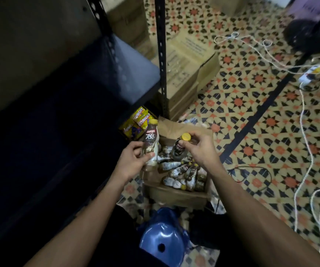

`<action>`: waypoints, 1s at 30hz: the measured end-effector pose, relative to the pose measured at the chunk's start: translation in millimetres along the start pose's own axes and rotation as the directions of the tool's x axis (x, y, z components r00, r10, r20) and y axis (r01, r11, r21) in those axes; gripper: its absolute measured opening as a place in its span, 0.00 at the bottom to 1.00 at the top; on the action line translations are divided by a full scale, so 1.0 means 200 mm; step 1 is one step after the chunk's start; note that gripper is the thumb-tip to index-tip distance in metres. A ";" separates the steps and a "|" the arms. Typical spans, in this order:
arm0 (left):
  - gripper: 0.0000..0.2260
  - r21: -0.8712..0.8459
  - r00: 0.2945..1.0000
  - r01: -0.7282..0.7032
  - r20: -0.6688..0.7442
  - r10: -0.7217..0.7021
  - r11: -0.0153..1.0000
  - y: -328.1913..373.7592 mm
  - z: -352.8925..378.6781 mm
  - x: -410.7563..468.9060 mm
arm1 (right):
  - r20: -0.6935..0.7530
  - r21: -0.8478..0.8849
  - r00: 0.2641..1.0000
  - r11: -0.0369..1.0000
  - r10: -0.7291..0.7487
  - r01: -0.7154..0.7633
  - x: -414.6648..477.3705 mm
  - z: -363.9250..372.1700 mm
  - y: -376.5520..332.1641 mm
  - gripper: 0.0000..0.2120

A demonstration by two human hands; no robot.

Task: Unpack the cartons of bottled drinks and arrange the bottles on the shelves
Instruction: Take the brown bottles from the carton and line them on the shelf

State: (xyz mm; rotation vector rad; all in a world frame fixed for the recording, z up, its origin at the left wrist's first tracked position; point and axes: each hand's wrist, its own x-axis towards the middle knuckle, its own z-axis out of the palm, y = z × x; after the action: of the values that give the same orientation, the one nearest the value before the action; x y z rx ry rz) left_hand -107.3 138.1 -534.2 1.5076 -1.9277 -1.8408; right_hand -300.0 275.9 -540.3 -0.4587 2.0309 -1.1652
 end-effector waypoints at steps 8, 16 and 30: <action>0.26 0.020 0.991 -0.127 -0.039 0.128 0.992 0.81 -0.29 -0.58 | -0.023 -0.033 0.983 0.983 -0.182 0.181 -0.41 -0.29 -0.92 0.09; 0.23 0.156 0.925 -0.369 -0.032 0.378 0.916 1.31 -0.56 -0.81 | -0.112 -0.095 0.909 0.915 -0.402 0.393 -0.51 -0.39 -1.50 0.06; 0.23 0.349 0.649 -0.544 -0.402 0.647 0.763 1.91 -0.86 -0.92 | -0.090 0.008 0.704 0.706 -0.704 0.708 -0.47 -0.34 -2.35 0.14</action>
State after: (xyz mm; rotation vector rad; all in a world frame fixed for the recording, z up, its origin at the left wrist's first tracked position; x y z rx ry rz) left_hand -120.7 59.3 -83.2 1.0260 -2.0196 -0.8808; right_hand -312.7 128.1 -79.0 -1.2770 1.9287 -1.6874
